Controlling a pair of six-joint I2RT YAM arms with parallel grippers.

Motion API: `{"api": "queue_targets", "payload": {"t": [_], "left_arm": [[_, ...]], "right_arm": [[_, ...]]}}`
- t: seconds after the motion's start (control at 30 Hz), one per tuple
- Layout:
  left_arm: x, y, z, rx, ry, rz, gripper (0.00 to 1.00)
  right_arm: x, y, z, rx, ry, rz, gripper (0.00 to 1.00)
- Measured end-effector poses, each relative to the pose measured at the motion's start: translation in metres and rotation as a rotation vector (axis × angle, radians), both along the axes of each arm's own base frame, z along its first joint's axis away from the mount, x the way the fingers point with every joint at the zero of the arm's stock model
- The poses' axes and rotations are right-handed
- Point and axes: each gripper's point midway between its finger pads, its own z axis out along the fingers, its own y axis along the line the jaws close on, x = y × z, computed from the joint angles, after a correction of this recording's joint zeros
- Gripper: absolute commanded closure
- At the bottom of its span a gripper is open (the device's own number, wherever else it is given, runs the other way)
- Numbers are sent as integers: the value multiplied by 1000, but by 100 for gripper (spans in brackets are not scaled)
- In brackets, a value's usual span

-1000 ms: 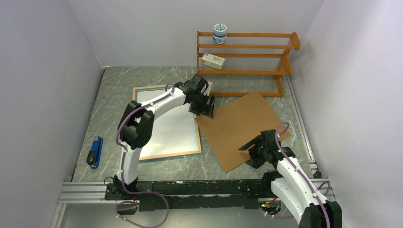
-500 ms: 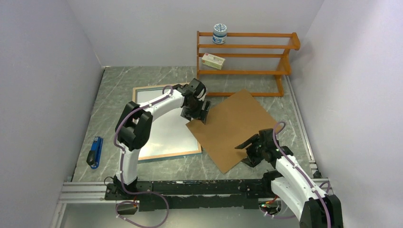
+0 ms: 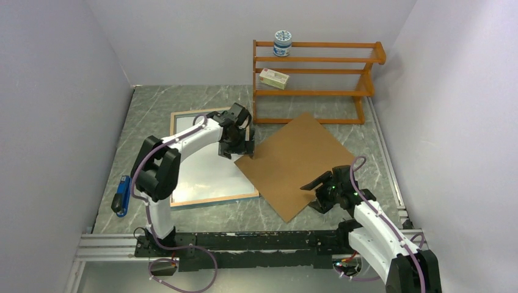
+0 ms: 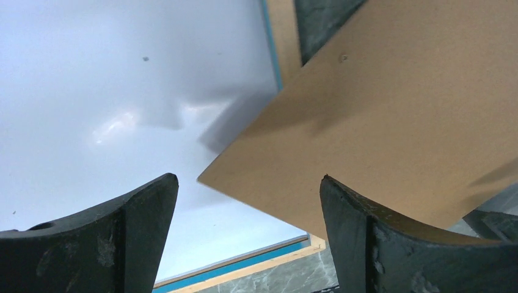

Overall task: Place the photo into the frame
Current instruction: Move the photo frame item to the photo frame.

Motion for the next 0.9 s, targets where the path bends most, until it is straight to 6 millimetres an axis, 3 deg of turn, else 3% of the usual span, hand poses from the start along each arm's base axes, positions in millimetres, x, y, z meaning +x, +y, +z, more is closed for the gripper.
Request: {"api": "queue_targets", "payload": {"t": [0.23,0.5,0.6,0.9], "left_arm": [[-3,16,2,-53,-23,143,13],[-25,26,-17,-162,-59,276,15],[-25,24,-21,-235,-103,312,16],[-11,4,-2,-450,-211,360,21]], "right_arm": [[2,2,0,8,-15,4,29],[5,4,1,23,-32,3,29],[6,4,1,26,-37,4,29],[6,6,1,39,-50,10,29]]}}
